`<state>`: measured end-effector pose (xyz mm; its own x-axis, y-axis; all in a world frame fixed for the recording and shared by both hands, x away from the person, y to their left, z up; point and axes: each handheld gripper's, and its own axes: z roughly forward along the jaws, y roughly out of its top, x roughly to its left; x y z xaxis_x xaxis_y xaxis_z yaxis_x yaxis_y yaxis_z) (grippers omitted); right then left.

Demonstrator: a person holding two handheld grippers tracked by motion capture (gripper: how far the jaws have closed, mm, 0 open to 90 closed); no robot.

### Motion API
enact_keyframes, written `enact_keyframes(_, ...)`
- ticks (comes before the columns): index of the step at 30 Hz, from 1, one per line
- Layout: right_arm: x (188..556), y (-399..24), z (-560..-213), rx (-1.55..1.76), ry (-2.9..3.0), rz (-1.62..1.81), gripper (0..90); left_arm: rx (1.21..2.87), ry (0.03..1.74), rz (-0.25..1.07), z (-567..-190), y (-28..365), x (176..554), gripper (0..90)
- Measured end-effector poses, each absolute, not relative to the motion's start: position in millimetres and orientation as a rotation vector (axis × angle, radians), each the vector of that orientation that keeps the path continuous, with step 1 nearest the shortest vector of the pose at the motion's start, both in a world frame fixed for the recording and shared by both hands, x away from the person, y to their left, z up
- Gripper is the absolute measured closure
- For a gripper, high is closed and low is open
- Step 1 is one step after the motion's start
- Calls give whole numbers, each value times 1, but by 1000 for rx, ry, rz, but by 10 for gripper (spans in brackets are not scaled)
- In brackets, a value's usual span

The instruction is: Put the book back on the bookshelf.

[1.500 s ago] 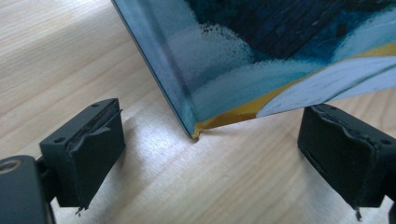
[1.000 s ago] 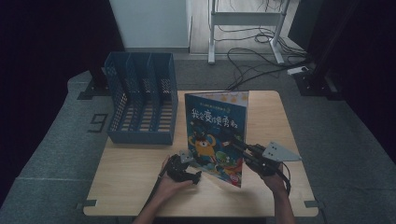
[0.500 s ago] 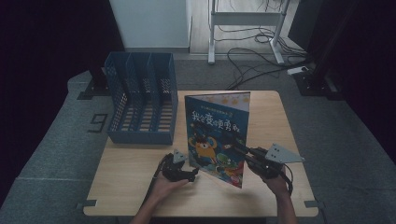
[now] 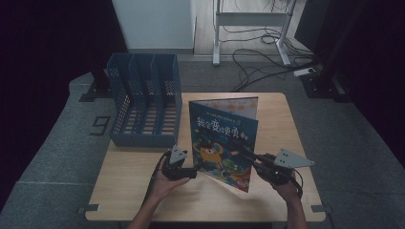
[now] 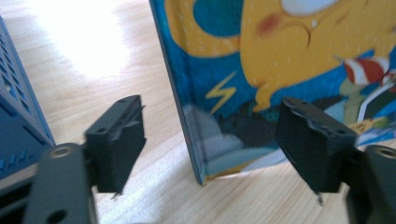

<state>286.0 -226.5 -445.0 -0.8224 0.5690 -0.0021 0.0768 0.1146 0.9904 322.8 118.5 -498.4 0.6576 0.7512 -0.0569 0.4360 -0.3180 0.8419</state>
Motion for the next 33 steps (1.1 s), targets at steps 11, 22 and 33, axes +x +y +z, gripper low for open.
enact_keyframes(11,289,-235,-451,657,2031,1753,800,1909,879,456,-485,113,324,311)
enact_keyframes(22,295,-243,-458,713,2037,1751,779,1882,848,449,-470,111,328,397)
enact_keyframes(33,298,-248,-462,741,2036,1727,754,1841,800,428,-462,110,328,408)
